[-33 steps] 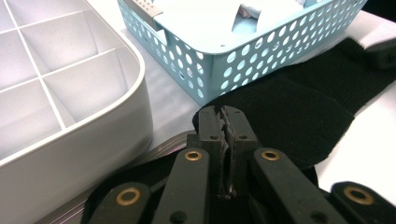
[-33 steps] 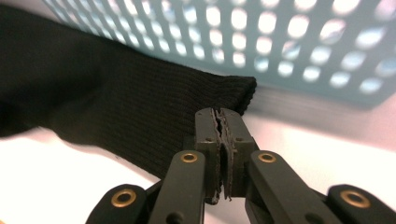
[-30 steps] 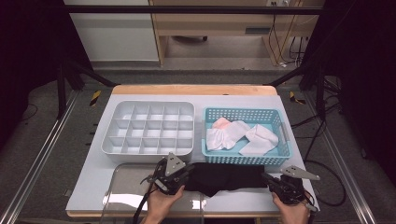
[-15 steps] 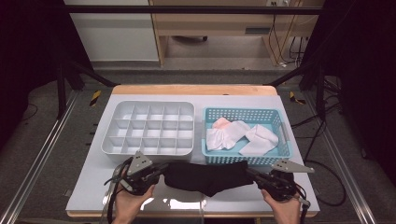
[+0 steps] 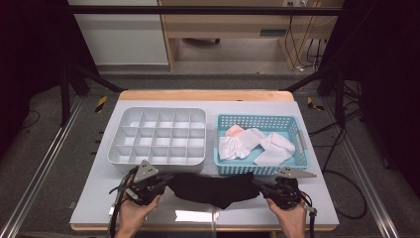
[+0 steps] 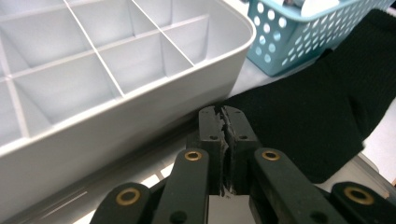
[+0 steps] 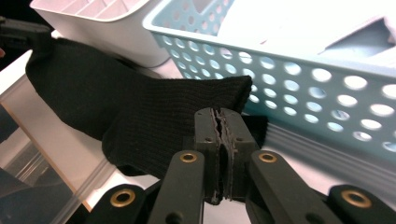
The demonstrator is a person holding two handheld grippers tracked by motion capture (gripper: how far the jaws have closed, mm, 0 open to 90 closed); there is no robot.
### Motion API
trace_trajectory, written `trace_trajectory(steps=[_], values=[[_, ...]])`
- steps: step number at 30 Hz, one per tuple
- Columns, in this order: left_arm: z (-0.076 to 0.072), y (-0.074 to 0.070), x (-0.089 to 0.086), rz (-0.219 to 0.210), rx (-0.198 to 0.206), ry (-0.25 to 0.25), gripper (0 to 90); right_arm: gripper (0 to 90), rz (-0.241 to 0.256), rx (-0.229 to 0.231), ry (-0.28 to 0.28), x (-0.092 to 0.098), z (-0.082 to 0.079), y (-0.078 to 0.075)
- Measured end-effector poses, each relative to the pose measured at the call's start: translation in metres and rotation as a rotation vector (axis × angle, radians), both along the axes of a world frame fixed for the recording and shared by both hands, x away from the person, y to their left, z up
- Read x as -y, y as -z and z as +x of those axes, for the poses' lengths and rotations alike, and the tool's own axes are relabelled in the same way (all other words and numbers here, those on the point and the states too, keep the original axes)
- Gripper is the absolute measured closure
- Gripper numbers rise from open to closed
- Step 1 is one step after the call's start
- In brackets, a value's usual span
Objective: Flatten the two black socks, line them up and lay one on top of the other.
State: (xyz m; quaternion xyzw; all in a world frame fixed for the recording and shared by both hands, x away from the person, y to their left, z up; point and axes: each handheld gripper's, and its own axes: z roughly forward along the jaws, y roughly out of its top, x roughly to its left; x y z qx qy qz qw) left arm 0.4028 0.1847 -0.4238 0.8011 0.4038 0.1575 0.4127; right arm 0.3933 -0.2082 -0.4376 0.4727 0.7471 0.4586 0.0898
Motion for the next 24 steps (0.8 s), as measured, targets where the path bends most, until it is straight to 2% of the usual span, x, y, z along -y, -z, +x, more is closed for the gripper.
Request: trace_trajectory(steps=[4,9,13,16,19,22,24], values=[[0.005,0.01,0.006,0.027,-0.024,0.005,86.3,86.5,-0.006,-0.027,0.012,0.003,0.007,0.006],[0.007,0.019,0.011,0.048,-0.033,0.006,86.2,86.1,-0.043,-0.037,0.016,-0.002,0.013,0.02],[0.006,0.023,0.013,0.059,-0.032,0.006,86.2,85.9,-0.069,-0.032,0.013,-0.008,0.015,0.031],[0.005,0.024,0.014,0.055,-0.016,0.001,86.0,84.1,-0.103,-0.014,0.023,-0.01,0.015,0.035],[0.007,0.026,0.014,0.057,-0.015,-0.003,85.2,75.4,-0.11,0.0,0.041,-0.008,0.015,0.038],[0.006,0.027,0.014,0.065,-0.011,-0.016,76.9,66.8,-0.098,0.019,0.06,-0.004,0.011,0.04],[0.004,0.029,0.014,0.067,-0.007,-0.024,70.5,66.4,-0.097,0.019,0.07,-0.003,0.008,0.041]])
